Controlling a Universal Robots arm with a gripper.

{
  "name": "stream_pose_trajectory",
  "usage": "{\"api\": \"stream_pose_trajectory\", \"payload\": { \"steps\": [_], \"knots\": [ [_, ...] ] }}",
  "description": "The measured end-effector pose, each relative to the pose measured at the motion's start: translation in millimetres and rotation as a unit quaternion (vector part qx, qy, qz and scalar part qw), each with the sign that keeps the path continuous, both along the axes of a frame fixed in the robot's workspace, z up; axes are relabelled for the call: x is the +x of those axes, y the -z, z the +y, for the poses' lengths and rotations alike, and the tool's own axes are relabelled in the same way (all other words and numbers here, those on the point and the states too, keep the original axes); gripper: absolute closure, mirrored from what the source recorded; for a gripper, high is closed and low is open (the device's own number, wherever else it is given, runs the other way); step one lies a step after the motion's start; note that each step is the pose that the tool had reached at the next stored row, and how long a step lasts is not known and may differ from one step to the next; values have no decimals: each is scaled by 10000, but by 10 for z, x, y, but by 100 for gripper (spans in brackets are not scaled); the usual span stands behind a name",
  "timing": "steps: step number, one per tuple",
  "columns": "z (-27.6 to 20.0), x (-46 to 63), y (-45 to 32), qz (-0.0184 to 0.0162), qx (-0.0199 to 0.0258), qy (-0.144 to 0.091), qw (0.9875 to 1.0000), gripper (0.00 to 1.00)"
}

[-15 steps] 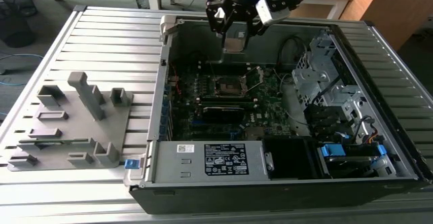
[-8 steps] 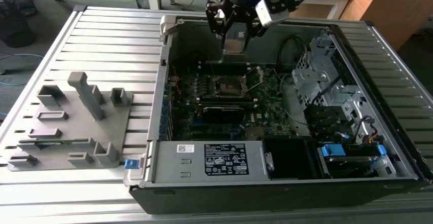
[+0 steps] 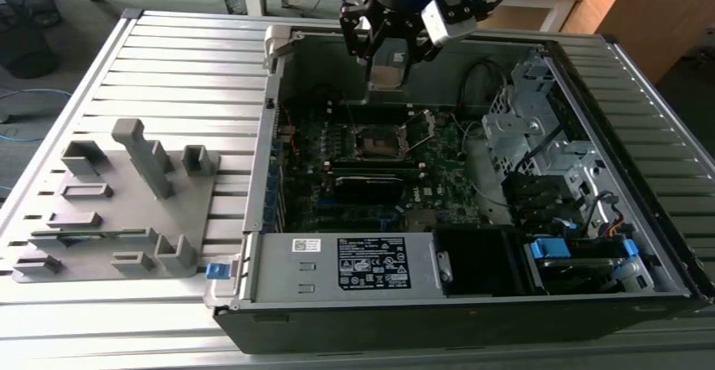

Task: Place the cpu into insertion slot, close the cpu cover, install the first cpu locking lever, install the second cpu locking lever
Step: 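Place the cpu into insertion slot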

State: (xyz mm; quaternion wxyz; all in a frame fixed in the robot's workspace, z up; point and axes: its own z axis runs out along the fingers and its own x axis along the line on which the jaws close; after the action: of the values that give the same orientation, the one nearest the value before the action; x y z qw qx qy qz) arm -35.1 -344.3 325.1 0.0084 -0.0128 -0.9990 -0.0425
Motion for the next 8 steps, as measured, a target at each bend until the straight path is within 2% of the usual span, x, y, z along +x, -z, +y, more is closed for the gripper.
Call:
{"api": "stream_pose_trajectory", "payload": {
  "steps": [8],
  "knots": [
    [0, 0, 3, 0, 0, 0, 10000, 46]
  ]
}}
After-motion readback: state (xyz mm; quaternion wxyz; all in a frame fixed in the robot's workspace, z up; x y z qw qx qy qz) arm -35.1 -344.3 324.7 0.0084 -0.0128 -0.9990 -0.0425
